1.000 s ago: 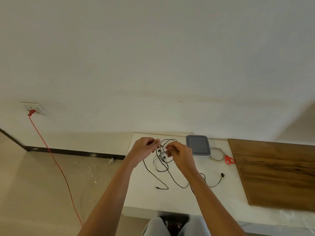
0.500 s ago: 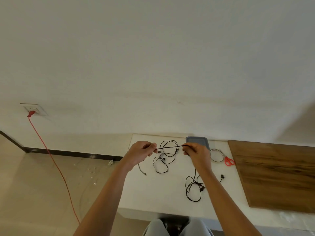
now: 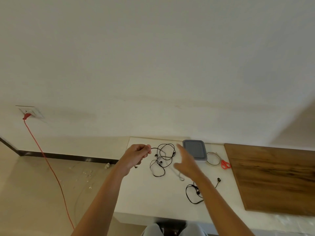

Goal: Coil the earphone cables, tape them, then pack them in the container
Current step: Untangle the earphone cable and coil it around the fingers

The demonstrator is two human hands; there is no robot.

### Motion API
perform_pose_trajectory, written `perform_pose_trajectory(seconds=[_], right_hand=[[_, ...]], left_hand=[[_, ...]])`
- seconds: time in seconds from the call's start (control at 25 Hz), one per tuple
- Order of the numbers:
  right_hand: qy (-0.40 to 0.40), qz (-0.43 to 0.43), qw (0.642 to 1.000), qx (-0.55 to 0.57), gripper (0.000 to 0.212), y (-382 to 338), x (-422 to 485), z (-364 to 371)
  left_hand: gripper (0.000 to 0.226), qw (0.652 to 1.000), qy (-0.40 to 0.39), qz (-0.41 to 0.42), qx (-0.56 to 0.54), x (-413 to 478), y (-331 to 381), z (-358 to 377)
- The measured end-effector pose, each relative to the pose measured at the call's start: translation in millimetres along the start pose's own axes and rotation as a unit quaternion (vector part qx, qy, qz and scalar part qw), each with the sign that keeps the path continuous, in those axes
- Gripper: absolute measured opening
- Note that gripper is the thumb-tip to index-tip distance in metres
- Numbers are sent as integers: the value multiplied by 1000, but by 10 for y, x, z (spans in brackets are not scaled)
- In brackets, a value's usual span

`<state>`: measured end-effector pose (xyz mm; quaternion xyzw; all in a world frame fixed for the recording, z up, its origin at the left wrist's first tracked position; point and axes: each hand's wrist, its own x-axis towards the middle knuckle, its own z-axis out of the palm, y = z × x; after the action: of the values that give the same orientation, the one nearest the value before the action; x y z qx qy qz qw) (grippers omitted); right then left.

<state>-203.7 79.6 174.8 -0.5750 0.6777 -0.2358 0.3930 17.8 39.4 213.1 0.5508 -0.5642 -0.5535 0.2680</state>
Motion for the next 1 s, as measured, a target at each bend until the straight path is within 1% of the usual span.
perform_pose_trajectory(seconds=[0.04,0.08,0.12,0.16,0.2,0.28,0.36,0.44,0.52,0.56,0.64,0.76,0.8,0.84,0.88,0.96,1.0], right_hand=[[-44,-68,996,41,67,-173,-35,133],[-61,-123,988,64,55,-289,-39,235],[-47,-151,985,74,37,-363,-24,281],[-21,-156,983,94,23,-394,2,276],[11,-148,982,115,20,-390,30,235],[58,-123,982,135,26,-323,65,111],[82,-112,983,118,27,-265,83,46],[86,-102,986,97,28,-239,77,89],[74,-99,989,83,26,-220,58,187],[62,-102,990,79,27,-214,35,237],[33,-112,991,59,29,-207,-32,322],[-15,-122,992,13,33,-200,-191,432],[-28,-121,992,-3,32,-198,-252,461],[-39,-124,991,-18,30,-194,-315,481],[-44,-132,990,-34,29,-189,-374,493],[-37,-161,984,-66,26,-202,-479,471],[-25,-180,980,-79,25,-226,-523,433]], left_hand=[[35,1000,-15,4,5,3,33,107],[37,1000,-25,7,6,4,62,186],[38,1000,-27,6,-2,-1,82,218],[38,999,-23,0,-22,-10,92,200],[38,999,-20,-9,-48,-21,91,147],[36,995,-28,-29,-93,-40,58,10],[33,988,-56,-46,-134,-66,24,-49],[31,968,-90,-55,-230,-84,25,3],[25,932,-110,-35,-344,-88,69,93],[21,917,-108,-18,-383,-83,96,133],[18,896,-95,13,-433,-62,142,195],[20,867,-68,41,-493,-11,198,257],[20,862,-54,51,-501,13,204,270],[21,869,-40,61,-489,39,197,280],[23,888,-28,71,-454,57,182,283],[31,935,-23,94,-340,73,129,283],[35,950,-27,105,-292,73,103,281]])
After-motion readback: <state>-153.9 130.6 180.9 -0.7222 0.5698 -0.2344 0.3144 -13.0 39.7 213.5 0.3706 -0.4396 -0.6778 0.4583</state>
